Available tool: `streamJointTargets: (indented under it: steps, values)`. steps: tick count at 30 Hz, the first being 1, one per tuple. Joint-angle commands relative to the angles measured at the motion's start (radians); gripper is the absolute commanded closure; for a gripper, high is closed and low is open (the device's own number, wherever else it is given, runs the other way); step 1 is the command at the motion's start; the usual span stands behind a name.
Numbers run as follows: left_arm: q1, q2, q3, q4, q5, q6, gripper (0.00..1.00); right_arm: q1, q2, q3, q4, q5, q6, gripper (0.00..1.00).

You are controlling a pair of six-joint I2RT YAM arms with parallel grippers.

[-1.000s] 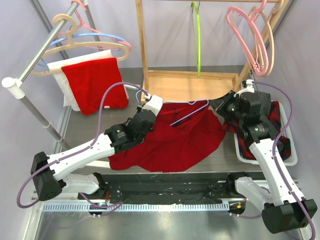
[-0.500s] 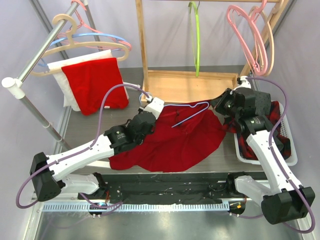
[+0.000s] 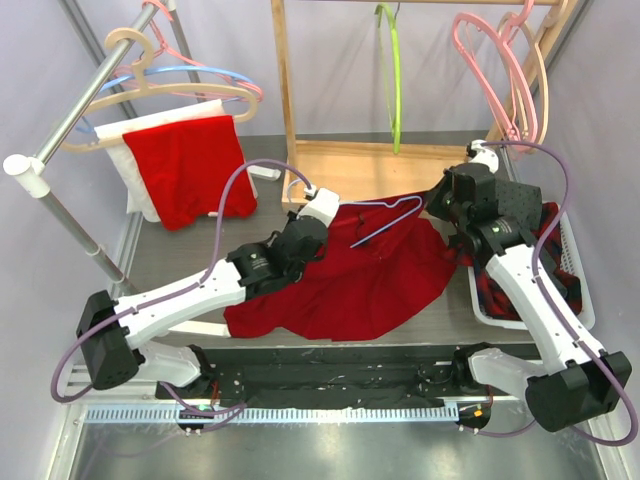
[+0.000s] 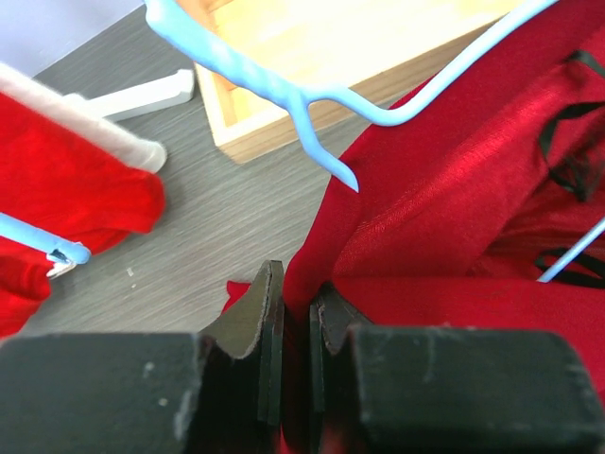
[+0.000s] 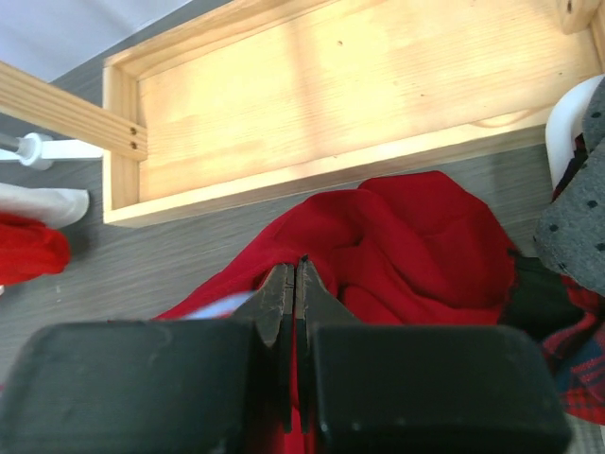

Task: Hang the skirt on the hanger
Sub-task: Hang the skirt on the hanger.

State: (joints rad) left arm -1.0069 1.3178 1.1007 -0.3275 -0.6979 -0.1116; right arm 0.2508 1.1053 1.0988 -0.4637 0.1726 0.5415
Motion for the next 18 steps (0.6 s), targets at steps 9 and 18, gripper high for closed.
streamJointTargets:
  steps: [9,18]
  values:
    - [0.007,0.031,0.071,-0.122,-0.325,-0.068,1.0,0.015,-0.009,0.064,0.025,0.205,0.012,0.99]
    - [0.001,0.099,0.09,-0.122,-0.42,-0.069,1.0,0.015,0.013,0.142,0.005,0.07,0.103,0.99]
